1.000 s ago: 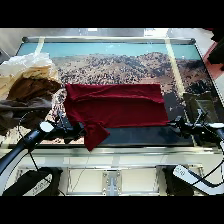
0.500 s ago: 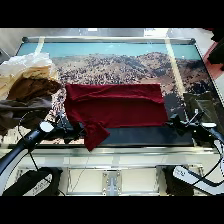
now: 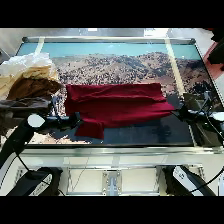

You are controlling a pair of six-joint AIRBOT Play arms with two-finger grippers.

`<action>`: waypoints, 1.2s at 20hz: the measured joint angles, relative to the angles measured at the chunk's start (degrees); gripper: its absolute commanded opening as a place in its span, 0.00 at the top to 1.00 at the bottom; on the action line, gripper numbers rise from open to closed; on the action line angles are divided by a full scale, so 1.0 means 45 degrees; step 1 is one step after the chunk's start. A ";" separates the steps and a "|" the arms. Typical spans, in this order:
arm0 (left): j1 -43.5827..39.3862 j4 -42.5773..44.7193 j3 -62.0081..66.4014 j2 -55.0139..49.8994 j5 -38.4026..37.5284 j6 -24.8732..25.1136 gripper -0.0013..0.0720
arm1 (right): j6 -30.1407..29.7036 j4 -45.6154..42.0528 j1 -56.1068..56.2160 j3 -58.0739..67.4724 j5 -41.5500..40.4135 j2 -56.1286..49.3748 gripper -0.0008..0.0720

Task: Fold the shirts.

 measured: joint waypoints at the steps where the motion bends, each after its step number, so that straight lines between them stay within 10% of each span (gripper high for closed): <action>1: 0.0000 0.0355 0.0452 0.0126 -0.0282 0.0053 0.97 | 0.0063 -0.0223 0.0049 0.0306 0.0170 0.0141 0.96; 10: 0.0000 0.5581 0.4585 -0.0617 -0.1481 -0.0238 0.97 | 0.0374 -0.1783 0.1792 0.3755 -0.0602 -0.0219 0.96; 24: -0.0005 0.7747 0.9908 -0.9496 0.0612 0.0393 0.97 | 0.2652 -0.4294 0.3798 0.6188 -0.3594 -0.6256 0.96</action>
